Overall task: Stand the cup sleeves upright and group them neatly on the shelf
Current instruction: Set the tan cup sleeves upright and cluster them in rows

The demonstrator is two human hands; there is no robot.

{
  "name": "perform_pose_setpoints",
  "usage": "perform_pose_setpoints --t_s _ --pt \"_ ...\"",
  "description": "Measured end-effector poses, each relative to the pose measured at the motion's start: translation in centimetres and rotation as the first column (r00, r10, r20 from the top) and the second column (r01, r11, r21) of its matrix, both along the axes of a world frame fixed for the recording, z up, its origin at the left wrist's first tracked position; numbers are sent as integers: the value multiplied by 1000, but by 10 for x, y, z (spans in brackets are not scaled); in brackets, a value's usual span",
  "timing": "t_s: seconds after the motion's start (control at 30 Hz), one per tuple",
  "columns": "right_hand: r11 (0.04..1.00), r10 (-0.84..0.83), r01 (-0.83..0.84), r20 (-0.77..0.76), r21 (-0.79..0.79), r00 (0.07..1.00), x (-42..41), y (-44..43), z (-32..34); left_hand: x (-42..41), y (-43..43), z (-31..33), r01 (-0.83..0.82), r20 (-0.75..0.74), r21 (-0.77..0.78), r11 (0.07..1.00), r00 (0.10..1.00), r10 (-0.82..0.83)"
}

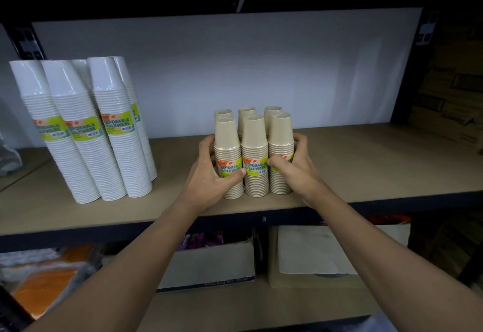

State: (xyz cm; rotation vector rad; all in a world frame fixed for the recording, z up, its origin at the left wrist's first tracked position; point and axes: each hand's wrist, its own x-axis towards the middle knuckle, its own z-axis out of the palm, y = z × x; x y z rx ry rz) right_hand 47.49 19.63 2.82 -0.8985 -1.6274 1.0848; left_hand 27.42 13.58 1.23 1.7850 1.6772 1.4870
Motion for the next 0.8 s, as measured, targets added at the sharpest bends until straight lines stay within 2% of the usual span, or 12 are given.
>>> perform_pose_setpoints --t_s 0.5,0.8 --pt "999 -27 27 13 27 1000 -26 -25 -3 -19 -27 6 -70 -63 7 998 996 70" --pt "998 -53 53 9 45 999 -25 -25 -5 -16 -27 3 -64 -23 16 998 998 64"
